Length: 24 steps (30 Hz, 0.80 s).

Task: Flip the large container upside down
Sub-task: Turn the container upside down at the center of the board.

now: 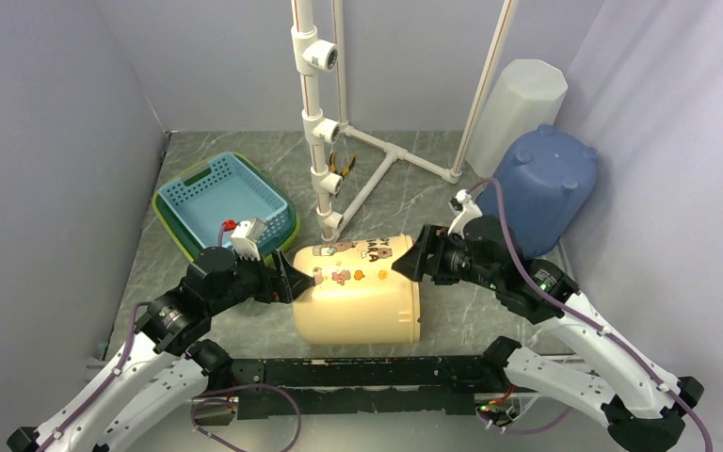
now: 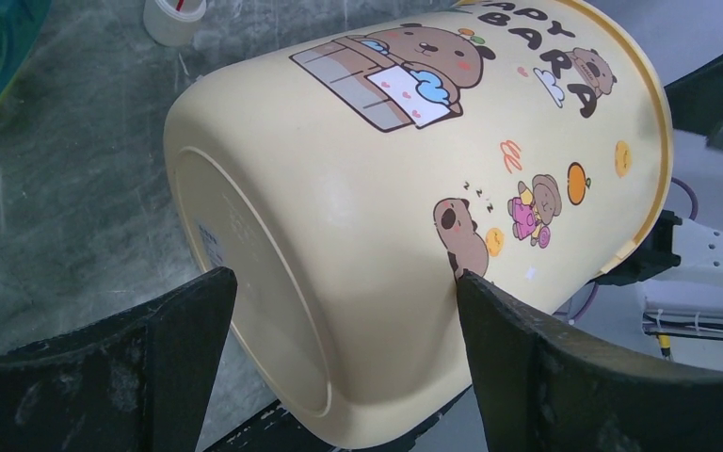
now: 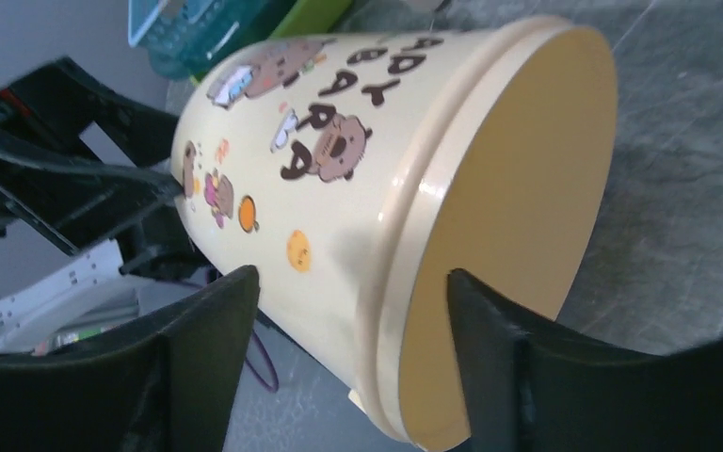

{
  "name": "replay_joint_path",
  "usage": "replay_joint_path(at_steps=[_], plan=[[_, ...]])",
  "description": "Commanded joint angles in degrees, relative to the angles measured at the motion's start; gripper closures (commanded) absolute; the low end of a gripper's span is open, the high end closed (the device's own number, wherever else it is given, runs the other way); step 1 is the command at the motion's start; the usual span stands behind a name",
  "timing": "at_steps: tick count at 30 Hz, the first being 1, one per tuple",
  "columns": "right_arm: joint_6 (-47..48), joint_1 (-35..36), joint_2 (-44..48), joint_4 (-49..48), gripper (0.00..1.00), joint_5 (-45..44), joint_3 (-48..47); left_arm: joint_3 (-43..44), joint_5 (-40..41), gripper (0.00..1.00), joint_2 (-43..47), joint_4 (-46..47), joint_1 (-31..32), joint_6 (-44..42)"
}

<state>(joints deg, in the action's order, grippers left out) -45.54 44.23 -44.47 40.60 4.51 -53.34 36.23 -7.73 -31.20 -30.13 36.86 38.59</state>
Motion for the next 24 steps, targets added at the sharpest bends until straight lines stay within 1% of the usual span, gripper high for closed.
replay_joint_path(at_steps=[1,2,4,5,9,10,12,13,15,17,19,24], plan=[[2.7,0.1,-2.7,3.9,0.34,-7.9,-5.8,-1.8,1.2,0.09,-0.9,-3.9,0.1,-2.2],[2.7,0.1,-3.5,4.5,0.44,-7.9,-6.2,-1.8,1.1,0.09,-1.1,-3.8,0.1,-2.3],[2.8,0.1,-4.5,4.8,0.54,-7.2,-6.2,-1.8,1.0,0.09,-1.4,-3.7,0.1,-2.4],[2.9,0.1,-4.8,4.9,0.57,-6.7,-5.8,-1.8,1.0,0.09,-1.5,-3.6,0.1,-2.4],[2.8,0.1,-4.6,4.8,0.57,-7.0,-3.9,-1.7,0.7,0.09,-1.5,-3.5,0.1,-2.6],[2.8,0.1,-4.4,4.8,0.59,-7.3,-3.6,-1.6,0.7,0.10,-1.5,-3.5,0.1,-2.6],[2.3,0.0,-4.1,5.6,0.69,-9.2,-3.4,-1.4,0.7,0.10,-1.5,-3.7,0.1,-2.6],[1.9,-0.1,-3.9,6.2,0.72,-10.4,-3.4,-1.3,0.6,0.10,-1.4,-3.7,0.1,-2.6],[1.8,-0.8,-2.9,6.1,0.82,-10.1,-2.0,-0.8,0.3,0.10,-1.0,-3.5,0.1,-2.8],[1.8,-2.9,-1.3,3.7,0.92,-6.0,0.9,-0.2,-1.1,0.10,-0.7,-2.7,0.1,-3.2],[1.8,-6.2,0.2,1.7,0.97,-1.1,4.6,0.4,-2.3,0.09,-0.9,-1.8,0.1,-3.9],[2.7,-17.0,6.2,-4.6,0.99,14.2,13.4,2.7,-4.5,0.08,-2.0,-0.5,0.1,-5.4]])
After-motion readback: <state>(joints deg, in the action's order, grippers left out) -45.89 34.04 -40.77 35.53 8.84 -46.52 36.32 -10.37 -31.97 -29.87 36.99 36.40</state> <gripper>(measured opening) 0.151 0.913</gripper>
